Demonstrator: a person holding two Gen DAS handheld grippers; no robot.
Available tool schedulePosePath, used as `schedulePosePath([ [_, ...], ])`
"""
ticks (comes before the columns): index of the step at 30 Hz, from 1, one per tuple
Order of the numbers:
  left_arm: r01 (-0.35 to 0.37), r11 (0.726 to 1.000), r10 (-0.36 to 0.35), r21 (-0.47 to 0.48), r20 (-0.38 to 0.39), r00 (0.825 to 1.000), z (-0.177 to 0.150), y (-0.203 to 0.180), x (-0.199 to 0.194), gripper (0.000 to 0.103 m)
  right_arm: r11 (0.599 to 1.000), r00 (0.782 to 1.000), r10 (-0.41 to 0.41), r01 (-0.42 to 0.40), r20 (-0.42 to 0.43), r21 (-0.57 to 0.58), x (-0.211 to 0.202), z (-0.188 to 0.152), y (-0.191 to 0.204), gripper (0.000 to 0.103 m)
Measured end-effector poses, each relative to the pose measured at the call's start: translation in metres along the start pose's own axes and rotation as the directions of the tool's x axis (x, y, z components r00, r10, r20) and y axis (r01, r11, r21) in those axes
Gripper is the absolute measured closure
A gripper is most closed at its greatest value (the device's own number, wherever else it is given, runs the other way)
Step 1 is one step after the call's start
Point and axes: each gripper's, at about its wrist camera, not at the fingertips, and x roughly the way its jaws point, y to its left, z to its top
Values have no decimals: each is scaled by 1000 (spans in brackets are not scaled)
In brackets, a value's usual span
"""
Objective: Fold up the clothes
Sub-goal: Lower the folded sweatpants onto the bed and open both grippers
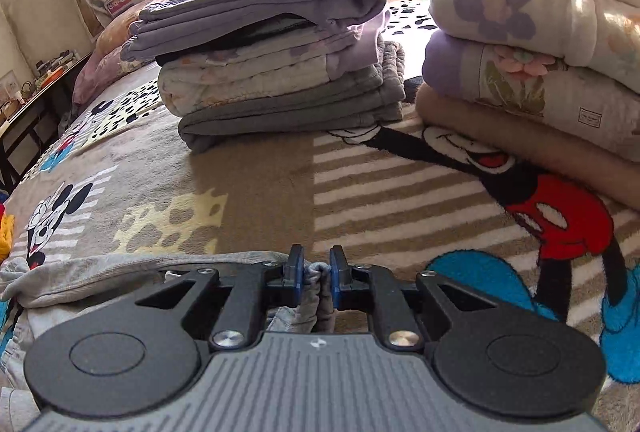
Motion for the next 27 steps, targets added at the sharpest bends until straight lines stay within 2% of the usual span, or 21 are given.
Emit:
schedulePosePath([
  [3, -29, 998, 31, 57, -28, 999, -8, -9, 11, 50, 1000, 1000, 13, -13, 4, 19, -2, -3, -3, 88],
  [4, -45, 998, 47, 52, -32, 998, -10, -10, 16, 57, 1000, 1000, 18, -18, 6, 24, -2, -3, -3, 87],
  [5, -62, 997, 63, 45, -35, 997, -9, -9, 25, 75, 999, 1000, 25, -25, 9, 26, -3, -4, -3, 87],
  [7, -90, 996, 91, 24, -28, 995, -8, -9, 33, 82, 999, 999, 30, -31, 18, 32, -5, -4, -3, 79],
  [10, -86, 996, 87, -37, 14, 996, 0, -9, 38, 84, 997, 997, 70, -70, 12, 45, -4, -7, -4, 62],
  [11, -76, 995, 78, -61, 33, 996, 4, -9, 38, 84, 996, 997, 78, -78, 3, 37, -3, -8, -3, 60],
  [14, -4, 987, 21, -162, 103, 994, 21, -7, 40, 85, 997, 997, 79, -79, 2, -19, -2, -11, 0, 66],
  [15, 17, 980, 7, -196, 124, 992, 27, -6, 43, 85, 997, 997, 81, -81, 5, -19, -1, -11, -1, 75],
  [16, 37, 973, -4, -229, 143, 990, 32, -5, 46, 85, 997, 997, 82, -82, 8, -10, -1, -10, -4, 80],
  [20, 59, 943, -13, -329, 141, 990, 44, 4, 71, 86, 995, 995, 93, -94, 32, 36, 2, -12, -15, 82],
  [23, 47, 921, 14, -386, 154, 988, 52, 10, 88, 85, 993, 994, 98, -102, 53, 67, 4, -15, -19, 83],
  [24, 60, 914, 12, -402, 174, 985, 53, 13, 91, 85, 992, 993, 99, -103, 60, 79, 5, -15, -20, 83],
  [25, 66, 904, 13, -422, 182, 983, 54, 16, 93, 64, 990, 993, 99, -105, 67, 90, 6, -15, -21, 83],
  [26, 77, 893, 6, -444, 183, 983, 55, 19, 96, 38, 989, 992, 99, -107, 75, 102, 7, -15, -22, 83],
  [27, 84, 891, 7, -447, 199, 980, 55, 21, 95, 38, 988, 992, 98, -107, 79, 110, 8, -15, -23, 83],
])
